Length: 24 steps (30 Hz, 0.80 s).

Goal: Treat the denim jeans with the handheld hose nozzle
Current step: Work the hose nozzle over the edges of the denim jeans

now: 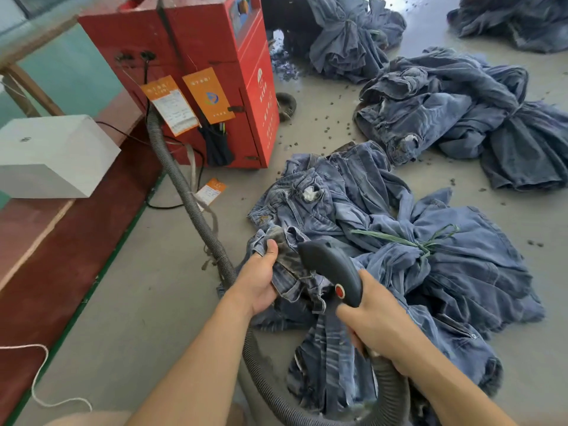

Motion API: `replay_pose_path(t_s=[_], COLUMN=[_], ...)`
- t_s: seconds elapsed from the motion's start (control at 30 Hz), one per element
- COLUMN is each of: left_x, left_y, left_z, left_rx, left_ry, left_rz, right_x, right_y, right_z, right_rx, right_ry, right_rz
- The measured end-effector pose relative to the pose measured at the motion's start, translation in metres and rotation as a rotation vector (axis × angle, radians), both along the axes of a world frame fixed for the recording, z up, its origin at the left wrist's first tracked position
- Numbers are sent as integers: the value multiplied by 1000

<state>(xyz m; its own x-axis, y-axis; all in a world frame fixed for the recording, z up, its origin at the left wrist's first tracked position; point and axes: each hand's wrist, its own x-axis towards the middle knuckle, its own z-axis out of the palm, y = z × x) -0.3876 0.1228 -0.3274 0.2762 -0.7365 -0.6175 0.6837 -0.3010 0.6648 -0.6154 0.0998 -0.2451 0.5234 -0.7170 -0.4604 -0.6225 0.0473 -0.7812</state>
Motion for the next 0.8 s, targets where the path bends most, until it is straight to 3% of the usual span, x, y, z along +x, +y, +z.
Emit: replay_pose_path(t_s=[0.13, 0.3, 0.5, 0.67, 0.8], left_x=[6, 7, 3, 7, 5], left_y=[2, 0, 0, -1, 7], left_z=[1, -2, 4, 0, -1], left_rx=[38, 39, 25, 43, 64], left_ry=[-17, -80, -222, -228, -174], left_rz=[-22, -113, -220, -225, -247], right_x=[-22, -6, -9, -8, 9], right_y=[5, 0, -14, -4, -18], right_z=[4, 9, 23, 26, 27], right_rx=[-43, -70, -204, -218, -262], right_ry=[32, 101, 61, 227, 142], right_rz=[-66, 83, -17, 183, 74])
